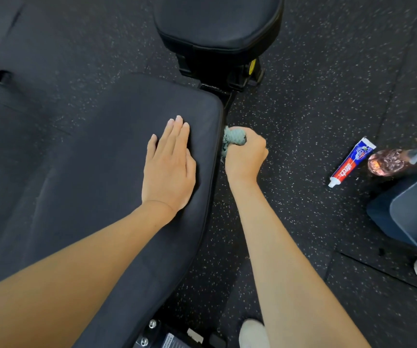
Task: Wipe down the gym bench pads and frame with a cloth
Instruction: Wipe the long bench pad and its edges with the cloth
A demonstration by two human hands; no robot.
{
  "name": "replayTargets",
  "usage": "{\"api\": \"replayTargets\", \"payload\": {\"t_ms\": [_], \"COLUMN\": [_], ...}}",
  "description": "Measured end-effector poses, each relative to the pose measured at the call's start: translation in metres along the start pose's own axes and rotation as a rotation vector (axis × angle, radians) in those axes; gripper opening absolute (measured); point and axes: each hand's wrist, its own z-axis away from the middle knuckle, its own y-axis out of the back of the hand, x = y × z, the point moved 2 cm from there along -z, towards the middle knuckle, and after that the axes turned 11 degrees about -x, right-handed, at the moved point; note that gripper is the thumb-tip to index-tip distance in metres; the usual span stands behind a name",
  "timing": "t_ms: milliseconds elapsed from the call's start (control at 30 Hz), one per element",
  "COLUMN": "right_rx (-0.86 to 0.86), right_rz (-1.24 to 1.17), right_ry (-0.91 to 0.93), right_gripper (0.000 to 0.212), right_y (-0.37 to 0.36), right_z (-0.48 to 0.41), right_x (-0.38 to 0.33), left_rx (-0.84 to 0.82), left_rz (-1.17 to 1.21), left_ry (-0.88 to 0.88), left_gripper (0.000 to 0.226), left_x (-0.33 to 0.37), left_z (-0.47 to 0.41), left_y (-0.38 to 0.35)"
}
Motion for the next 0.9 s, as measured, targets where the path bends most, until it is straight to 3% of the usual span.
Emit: {"api": "replayTargets", "payload": {"t_ms": [367,533,733,900], "right_rx": [-0.196,-0.277,-0.63,-0.364], "right_rz": [-0.136,-0.065,0.091,-0.158], "right_ry": [-0.044,-0.046,-0.135,-0.178], "right_gripper": [0.043,0.046,0.036,0.026], "right_y": [0.01,0.015,0.034,0.052], "right_z": [0.027,0.022,0.035,-0.002], "right_x": [0.024,0.025,0.042,0.018], "left_rx": [0.005,0.005,-0.002,-0.002], "left_rz": [0.053,0.054,0.056,0.063], "left_ry": [0.007,0.011,0.019,0.017], "left_gripper": [0.059,0.059,0.059,0.058], "left_x": [0.0,0.002,0.003,0.002], "left_z": [-0.002,-0.001,-0.002,-0.001], "left_y": [0.001,0.002,0.002,0.002]}}
